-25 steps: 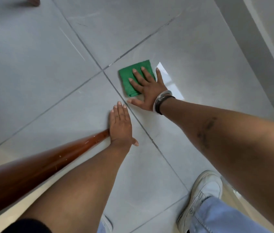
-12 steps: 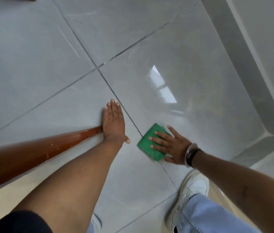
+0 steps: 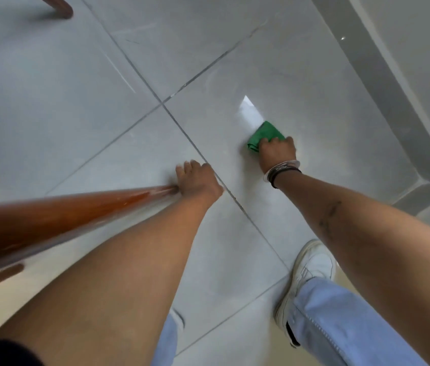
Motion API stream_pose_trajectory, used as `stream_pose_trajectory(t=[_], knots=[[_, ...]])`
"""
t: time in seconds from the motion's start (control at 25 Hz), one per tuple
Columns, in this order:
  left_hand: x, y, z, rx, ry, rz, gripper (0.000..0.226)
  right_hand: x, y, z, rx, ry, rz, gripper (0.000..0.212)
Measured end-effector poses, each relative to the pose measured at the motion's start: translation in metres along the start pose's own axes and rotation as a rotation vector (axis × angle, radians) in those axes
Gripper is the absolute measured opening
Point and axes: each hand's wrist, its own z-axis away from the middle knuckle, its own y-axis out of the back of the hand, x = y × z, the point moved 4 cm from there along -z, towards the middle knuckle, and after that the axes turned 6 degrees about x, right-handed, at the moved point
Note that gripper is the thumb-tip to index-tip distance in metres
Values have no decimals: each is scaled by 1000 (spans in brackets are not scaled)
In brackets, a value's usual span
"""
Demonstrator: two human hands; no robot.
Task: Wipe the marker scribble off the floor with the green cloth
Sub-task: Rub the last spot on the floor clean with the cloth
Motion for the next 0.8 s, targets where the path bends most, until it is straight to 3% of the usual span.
stream_pose_trajectory(t=[0.08, 0.2, 0.24, 0.32, 0.4, 0.48, 0.68, 0.8], knots=[[6, 14, 37, -81, 116, 394, 57, 7, 16, 40, -193, -282, -580, 24], [11, 41, 120, -287, 318, 984, 52, 4, 70, 134, -377, -750, -1503, 22], [11, 55, 153, -345, 360, 1149, 49, 1, 97, 165, -457, -828, -1712, 23], [2, 91, 213, -393, 386, 1396, 37, -8, 157, 214, -648, -791, -2032, 34], [-17, 132, 261, -294, 346, 1499, 21, -14, 220, 248, -721, -659, -2101, 37], [-42, 179, 305, -125, 297, 1516, 5, -26, 280, 273, -642, -522, -1938, 27], [-133, 268, 385, 190, 198, 1624, 17, -108, 407, 308, -418, -208, -1594, 35], [-208, 279, 412, 307, 259, 1527, 12, -177, 446, 323, -293, -61, -1357, 43]])
